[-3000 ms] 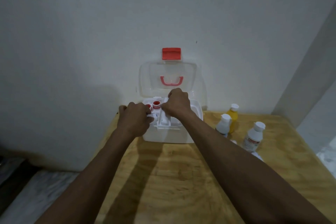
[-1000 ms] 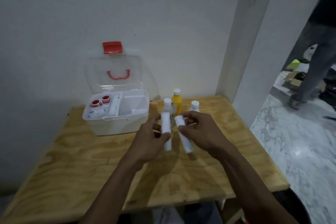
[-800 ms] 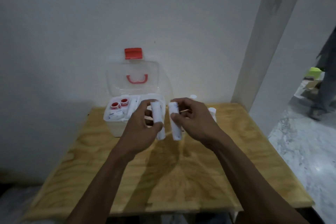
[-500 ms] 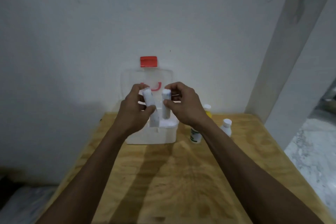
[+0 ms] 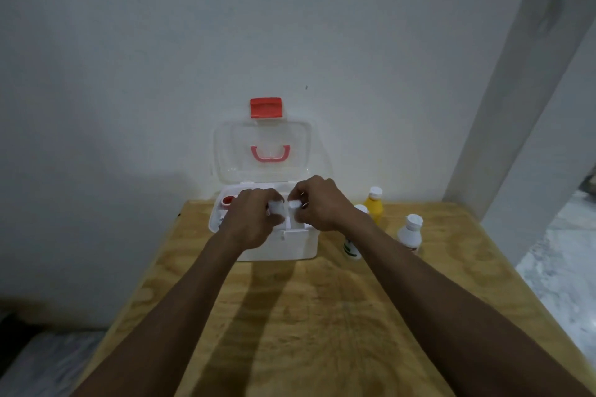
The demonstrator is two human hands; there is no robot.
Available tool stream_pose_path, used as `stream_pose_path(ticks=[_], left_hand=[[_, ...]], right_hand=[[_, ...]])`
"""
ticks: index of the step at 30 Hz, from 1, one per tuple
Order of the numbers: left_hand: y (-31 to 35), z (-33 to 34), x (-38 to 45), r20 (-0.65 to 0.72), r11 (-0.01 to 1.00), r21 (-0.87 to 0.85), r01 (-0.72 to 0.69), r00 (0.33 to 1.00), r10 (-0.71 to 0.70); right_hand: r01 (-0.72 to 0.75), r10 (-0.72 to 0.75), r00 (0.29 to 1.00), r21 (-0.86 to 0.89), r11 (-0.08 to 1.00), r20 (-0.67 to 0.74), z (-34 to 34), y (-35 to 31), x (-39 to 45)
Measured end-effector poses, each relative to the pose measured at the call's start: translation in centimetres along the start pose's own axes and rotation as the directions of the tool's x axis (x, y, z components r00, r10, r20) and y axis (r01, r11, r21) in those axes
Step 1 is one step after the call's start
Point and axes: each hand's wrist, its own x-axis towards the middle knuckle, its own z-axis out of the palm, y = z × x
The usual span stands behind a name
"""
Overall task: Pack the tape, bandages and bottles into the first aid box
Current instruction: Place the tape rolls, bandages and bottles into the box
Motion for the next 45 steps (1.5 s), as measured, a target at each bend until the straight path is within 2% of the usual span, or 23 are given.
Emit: stream_pose_path(ticks=[10, 16, 30, 45], left_hand=[[-0.4, -0.4, 0.2, 0.105, 0.98, 0.197, -0.039, 0.994, 0.018], [-0.2, -1.3, -0.6, 0.164, 0.988, 0.149, -0.031, 0.987, 0.006], [-0.4, -1.1, -1.3, 0.144, 0.998, 0.068, -0.01, 0.99, 0.0], [0.1, -1.3, -1.3, 0.115, 0.999, 0.049, -0.011, 0.993, 0.005]], right_hand=[[-0.065, 0.065, 0.981, -0.006, 0.998, 0.183, 0.2, 0.0, 0.8], [-0.11, 0.095, 0.968, 0.05, 0.993, 0.231, 0.0, -0.2, 0.7], [-0.198, 0.146, 0.964, 0.232, 0.952, 0.223, -0.3, -0.1, 0.3], [-0.197, 0.151, 0.969, 0.243, 0.95, 0.195, -0.6, 0.1, 0.4]])
